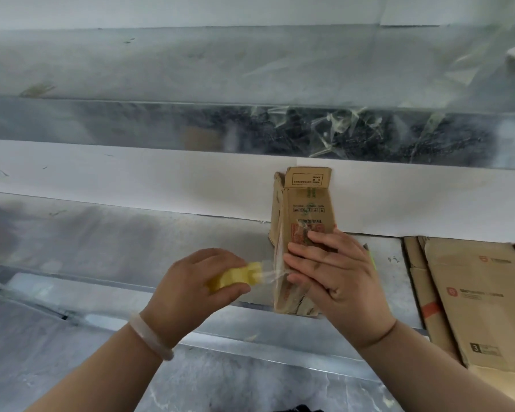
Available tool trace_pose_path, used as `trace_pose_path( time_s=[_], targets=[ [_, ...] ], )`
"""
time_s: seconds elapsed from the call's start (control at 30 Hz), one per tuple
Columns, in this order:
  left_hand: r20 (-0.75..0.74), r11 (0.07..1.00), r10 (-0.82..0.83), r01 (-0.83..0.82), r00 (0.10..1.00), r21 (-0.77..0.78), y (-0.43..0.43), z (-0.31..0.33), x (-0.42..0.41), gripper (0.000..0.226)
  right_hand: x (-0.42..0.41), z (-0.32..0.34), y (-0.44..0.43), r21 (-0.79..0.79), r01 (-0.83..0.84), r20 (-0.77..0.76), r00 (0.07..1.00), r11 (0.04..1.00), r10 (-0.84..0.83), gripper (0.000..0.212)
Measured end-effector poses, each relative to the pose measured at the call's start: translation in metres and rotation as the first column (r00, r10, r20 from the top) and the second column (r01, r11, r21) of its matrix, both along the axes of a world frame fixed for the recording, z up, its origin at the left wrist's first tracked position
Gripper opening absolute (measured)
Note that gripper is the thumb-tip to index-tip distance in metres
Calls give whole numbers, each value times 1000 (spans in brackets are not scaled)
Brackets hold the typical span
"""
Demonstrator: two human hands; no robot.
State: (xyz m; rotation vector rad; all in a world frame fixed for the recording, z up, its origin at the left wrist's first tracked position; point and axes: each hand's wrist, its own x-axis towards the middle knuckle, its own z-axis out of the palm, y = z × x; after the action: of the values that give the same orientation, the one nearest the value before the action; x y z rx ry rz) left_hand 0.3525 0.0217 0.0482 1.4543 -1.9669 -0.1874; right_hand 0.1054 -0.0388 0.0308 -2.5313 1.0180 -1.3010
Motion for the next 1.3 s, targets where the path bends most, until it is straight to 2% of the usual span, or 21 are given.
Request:
trace_pose_path(
  time_s=[0.23, 0.3, 0.5, 0.63, 0.7, 0.77, 0.8, 0.83, 0.87, 0.9, 0.97, 1.07, 1.13, 1.2, 1.27, 1.3],
  targets=[
    [-102, 988, 63, -48, 993, 144, -4, -3, -8, 36, 3, 7, 6, 10, 44, -30, 999, 999, -44, 22],
    [-80, 983, 67, -52, 995, 177, -7, -4, -10, 41, 4, 7, 7, 24, 49, -41, 998, 999, -48, 22],
    [40, 993, -8, 3, 999, 115, -15, 0, -18, 29, 7, 8, 11, 33, 58, -54, 997, 998, -57, 24],
    [30, 994, -68, 65, 997, 92, -23, 6, -22, 26, -3, 6, 18, -100, 76, -243, 965, 992, -98, 38],
    [43, 993, -69, 64, 997, 100, -24, 5, -23, 24, -13, -1, 25, -64, 195, -162, 966, 979, -203, 46],
    [47, 994, -55, 50, 997, 100, -23, 3, -24, 21, -24, -10, 30, 151, 438, -7, 897, 886, -442, 46],
    [38, 994, -52, 48, 998, 96, -22, 2, -25, 20, -30, -16, 28, 312, 541, -19, 825, 781, -565, 46],
    [26, 995, -53, 50, 998, 90, -21, 2, -25, 21, -37, -26, 23, 449, 622, -142, 759, 642, -636, 47],
    [18, 995, -51, 50, 999, 86, -21, 2, -25, 22, -44, -37, 18, 517, 690, -336, 708, 507, -621, 50],
    [16, 995, -45, 44, 999, 86, -20, 2, -25, 23, -50, -48, 11, 537, 734, -498, 674, 417, -545, 52],
    [23, 996, -26, 23, 999, 91, -20, 2, -24, 23, -56, -66, -1, 516, 781, -664, 624, 351, -412, 51],
    [35, 994, -8, 4, 999, 105, -18, -1, -24, 22, -60, -73, -18, 450, 830, -728, 554, 329, -403, 30],
    [30, 994, -19, 16, 999, 107, -17, -2, -23, 23, -60, -71, -25, 476, 831, -714, 556, 288, -426, 23],
    [28, 994, -29, 25, 999, 109, -18, -2, -21, 24, -59, -69, -26, 567, 796, -665, 595, 213, -452, 29],
    [18, 992, -33, 30, 999, 125, -19, -3, -19, 24, -56, -62, -17, 691, 709, -538, 634, 140, -555, 35],
    [3, 989, -37, 37, 999, 140, -19, -4, -19, 25, -52, -55, -7, 745, 652, -445, 640, 138, -626, 35]
  ],
)
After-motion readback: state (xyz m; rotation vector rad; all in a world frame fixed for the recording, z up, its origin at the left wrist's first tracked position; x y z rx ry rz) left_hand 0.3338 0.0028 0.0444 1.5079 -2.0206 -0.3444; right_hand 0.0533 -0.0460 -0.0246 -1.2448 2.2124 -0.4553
